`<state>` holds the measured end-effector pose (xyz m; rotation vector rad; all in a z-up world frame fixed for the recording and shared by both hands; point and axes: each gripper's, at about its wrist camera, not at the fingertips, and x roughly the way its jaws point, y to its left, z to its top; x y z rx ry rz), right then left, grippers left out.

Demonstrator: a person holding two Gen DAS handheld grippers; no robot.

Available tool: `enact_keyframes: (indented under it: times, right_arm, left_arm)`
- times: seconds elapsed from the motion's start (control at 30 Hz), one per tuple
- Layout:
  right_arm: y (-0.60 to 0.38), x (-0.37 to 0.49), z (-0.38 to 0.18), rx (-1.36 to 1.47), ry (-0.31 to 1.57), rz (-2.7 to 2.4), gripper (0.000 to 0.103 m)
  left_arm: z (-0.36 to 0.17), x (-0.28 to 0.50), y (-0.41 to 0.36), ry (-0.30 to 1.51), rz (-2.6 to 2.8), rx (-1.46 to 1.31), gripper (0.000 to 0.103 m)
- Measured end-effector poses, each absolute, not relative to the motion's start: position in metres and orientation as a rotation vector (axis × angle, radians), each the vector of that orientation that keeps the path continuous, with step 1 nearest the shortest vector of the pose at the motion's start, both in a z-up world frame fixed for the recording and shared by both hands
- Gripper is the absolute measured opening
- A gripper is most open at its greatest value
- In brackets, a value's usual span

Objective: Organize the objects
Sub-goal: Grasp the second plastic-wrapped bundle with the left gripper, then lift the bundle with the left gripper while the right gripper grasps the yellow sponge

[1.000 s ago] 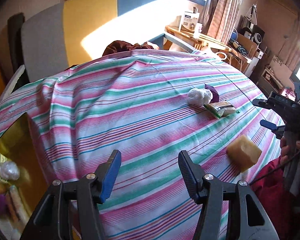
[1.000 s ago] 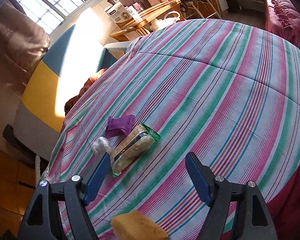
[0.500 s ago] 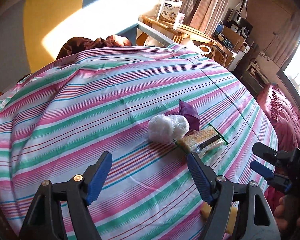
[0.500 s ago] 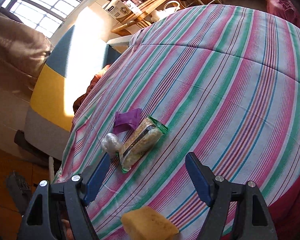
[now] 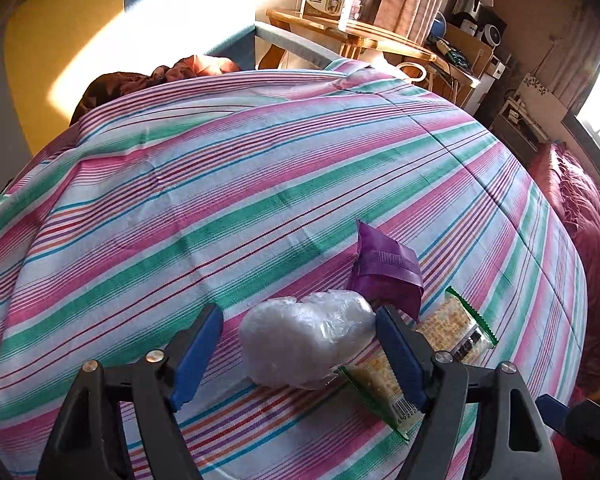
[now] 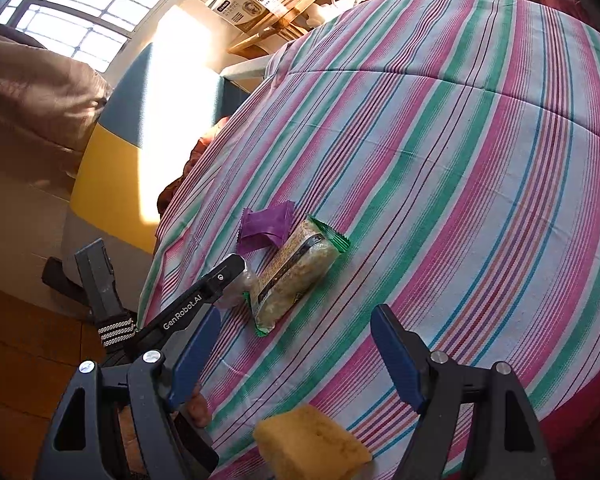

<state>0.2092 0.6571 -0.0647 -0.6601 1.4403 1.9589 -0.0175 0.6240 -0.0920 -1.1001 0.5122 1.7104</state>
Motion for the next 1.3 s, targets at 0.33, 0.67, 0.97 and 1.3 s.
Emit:
enact_keyframes:
  times: [0.33,0.67,0.97,1.3]
  right_arm:
    - [0.656,0.198,-0.065,-0.726,1.405,1.990,0.079]
    - [0.649,0.180,-0.086,-0.917,1.455,1.977,0.079]
    - [0.629,0.188,-0.069,-1.014,1.294,1.909,0.079]
    - [0.567,0.159,-0.059,-1.138,1.413,2.107,0.077]
  left_arm:
    - [-0.088,-0.024,0.533,0.427,1.786,-1.105,0.060]
    - [-0.090,0.012,0.405,0.466,1.889,-1.058,0.061]
    - [-0.088,0.042,0.353,0.450,1.893,-1.045,0.061]
    - [-0.064,0.047,0.310,0.378,1.922,-0.985,0.060]
